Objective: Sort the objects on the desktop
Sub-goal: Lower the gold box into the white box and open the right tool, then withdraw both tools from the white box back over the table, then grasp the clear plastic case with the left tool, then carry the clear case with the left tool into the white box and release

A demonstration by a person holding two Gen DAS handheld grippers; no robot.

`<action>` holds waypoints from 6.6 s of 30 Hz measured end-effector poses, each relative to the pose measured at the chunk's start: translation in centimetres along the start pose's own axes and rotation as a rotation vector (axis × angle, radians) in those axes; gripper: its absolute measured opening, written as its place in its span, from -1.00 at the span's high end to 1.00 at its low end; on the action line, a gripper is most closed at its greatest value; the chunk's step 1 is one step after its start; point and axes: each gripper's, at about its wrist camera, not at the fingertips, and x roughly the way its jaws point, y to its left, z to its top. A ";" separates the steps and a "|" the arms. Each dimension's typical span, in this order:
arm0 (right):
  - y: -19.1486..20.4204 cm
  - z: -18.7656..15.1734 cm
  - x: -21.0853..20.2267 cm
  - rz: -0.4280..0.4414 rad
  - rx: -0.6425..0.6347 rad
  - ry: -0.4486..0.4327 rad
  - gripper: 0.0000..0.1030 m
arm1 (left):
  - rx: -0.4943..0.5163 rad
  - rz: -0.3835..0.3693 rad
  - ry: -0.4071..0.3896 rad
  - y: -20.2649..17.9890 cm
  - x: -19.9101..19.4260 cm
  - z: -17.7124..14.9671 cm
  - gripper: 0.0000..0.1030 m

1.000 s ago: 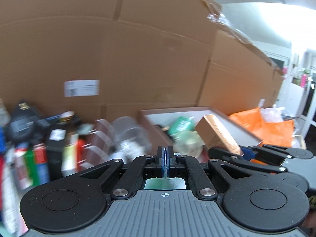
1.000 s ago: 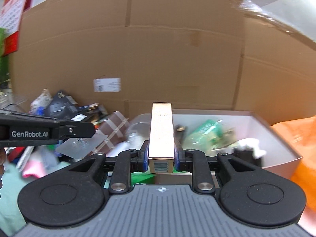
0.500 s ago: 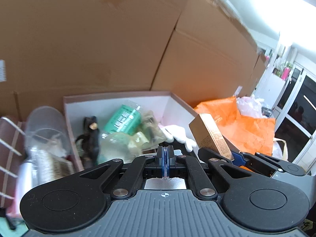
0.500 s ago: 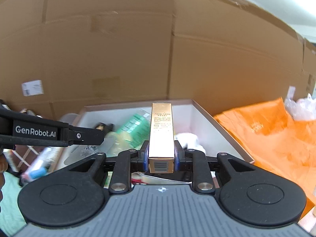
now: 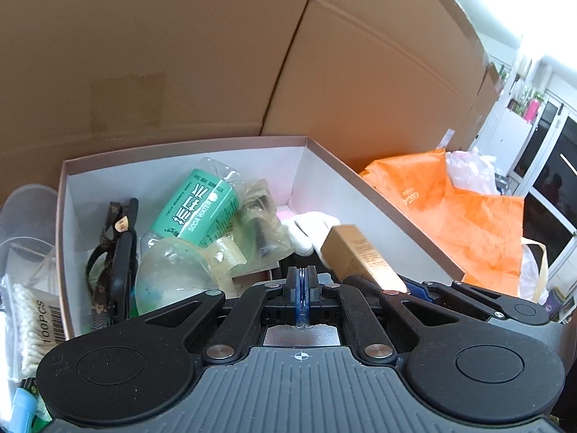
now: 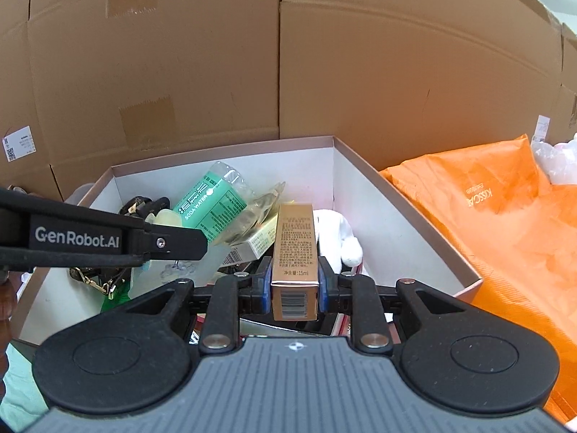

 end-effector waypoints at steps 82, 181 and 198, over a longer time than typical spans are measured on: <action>34.5 -11.7 -6.8 0.526 -0.428 0.041 -0.46 | -0.286 0.357 -0.202 24.5 -27.0 -18.7 -0.64; 6.2 -1.3 -8.5 0.116 -0.083 -0.139 0.05 | -0.010 -0.050 -0.112 -0.9 -5.2 1.3 0.03; -1.9 1.0 -0.8 0.055 -0.054 -0.041 0.05 | -0.007 -0.079 -0.015 -3.7 5.6 4.7 0.02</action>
